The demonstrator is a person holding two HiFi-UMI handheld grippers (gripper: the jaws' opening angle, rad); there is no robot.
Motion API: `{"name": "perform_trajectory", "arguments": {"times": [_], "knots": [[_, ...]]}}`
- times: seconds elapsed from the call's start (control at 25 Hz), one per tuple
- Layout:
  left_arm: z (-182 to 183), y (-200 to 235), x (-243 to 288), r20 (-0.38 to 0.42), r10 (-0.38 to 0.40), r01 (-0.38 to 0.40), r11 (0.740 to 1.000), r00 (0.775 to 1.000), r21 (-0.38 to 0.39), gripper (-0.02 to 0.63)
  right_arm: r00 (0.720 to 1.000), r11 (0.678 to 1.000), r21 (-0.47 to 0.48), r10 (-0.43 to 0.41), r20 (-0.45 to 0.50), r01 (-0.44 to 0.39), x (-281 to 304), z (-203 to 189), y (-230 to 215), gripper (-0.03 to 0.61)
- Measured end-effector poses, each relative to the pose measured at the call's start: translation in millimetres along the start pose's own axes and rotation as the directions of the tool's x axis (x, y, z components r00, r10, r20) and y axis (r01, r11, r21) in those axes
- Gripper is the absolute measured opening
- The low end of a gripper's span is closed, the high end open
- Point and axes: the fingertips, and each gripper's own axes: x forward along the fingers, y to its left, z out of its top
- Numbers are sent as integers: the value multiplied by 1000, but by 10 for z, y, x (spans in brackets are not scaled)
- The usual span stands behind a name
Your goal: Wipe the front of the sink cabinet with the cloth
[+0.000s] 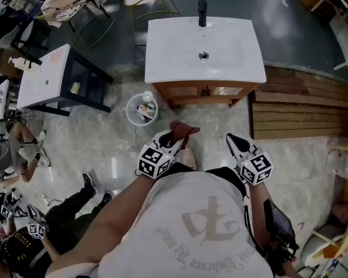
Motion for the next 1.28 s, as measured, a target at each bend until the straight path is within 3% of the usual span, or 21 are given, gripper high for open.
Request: {"name": "perform_trajectory", "arguments": {"times": [0.4,0.8,1.28], "knots": [[40,500,211,-12,42,-42,999,999,-34,107,999,999,17,-43,-17,44,388,120,-338,14],[-22,673,472,-54,131,-135,988,990,-81,107,998,999,28,20,-67,-18,547,81,-625,14],[-421,1276,810,-150,261,-286,941,954,-182,107,987,996,72,67,-143,-58,762,-185,-884,14]]}}
